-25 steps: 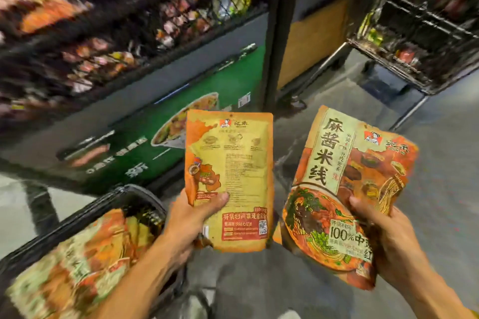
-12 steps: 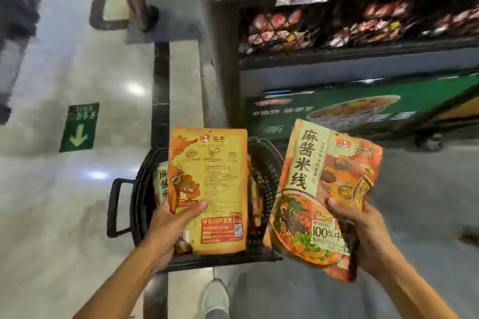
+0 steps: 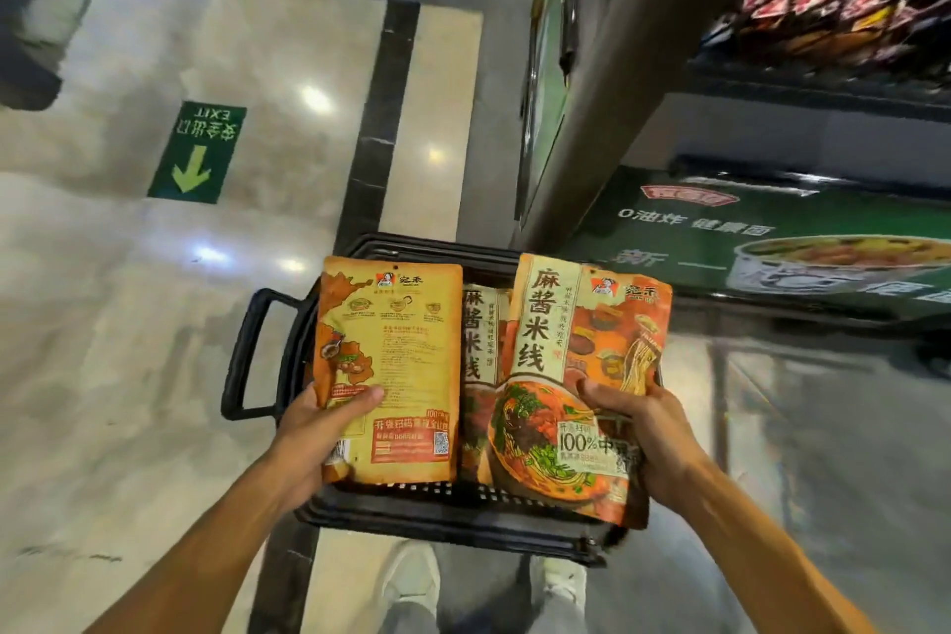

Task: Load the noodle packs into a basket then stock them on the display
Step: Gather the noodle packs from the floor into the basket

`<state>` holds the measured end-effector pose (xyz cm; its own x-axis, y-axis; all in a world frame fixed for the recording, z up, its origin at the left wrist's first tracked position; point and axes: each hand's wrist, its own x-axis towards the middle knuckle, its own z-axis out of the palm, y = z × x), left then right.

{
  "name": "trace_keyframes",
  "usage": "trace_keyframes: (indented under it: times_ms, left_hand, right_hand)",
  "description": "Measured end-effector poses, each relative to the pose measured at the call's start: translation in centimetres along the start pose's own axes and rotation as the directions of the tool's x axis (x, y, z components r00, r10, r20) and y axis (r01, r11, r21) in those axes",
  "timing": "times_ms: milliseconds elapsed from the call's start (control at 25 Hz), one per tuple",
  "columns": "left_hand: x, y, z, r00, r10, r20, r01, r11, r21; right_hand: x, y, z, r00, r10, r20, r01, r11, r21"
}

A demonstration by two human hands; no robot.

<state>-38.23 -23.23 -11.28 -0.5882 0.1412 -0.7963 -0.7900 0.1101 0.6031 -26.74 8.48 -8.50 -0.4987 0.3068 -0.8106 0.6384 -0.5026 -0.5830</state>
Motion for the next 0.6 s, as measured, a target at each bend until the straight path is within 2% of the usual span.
trace_keyframes:
  times_ms: [280,360,520,600]
  left_hand:
    - [4.1,-1.5,-0.9,0.997,-0.054,-0.047,0.059,0.993,0.104]
    - [4.5,-1.7,-0.7,0.997,-0.024,-0.073,0.035,0.988,0.149]
    - [5.3,-1.9,-0.1,0.979,0.074,-0.191,-0.04,0.984,0.172]
    - [5.7,-2.2,-0.5,0.974,0.083,-0.213,-0.036,0.976,0.213]
  right_hand:
    - [6.6,0.4,4.5,0.981,0.126,0.15,-0.1,0.981,-0.167]
    - [7.6,0.9,4.6,0.977,0.141,0.16,-0.101,0.967,-0.235]
    - [8.2,1.7,5.2,0.991,0.037,0.129,0.002,0.956,-0.293]
    - [8.4,2.0,5.2,0.998,-0.019,0.062,0.039,0.935,-0.353]
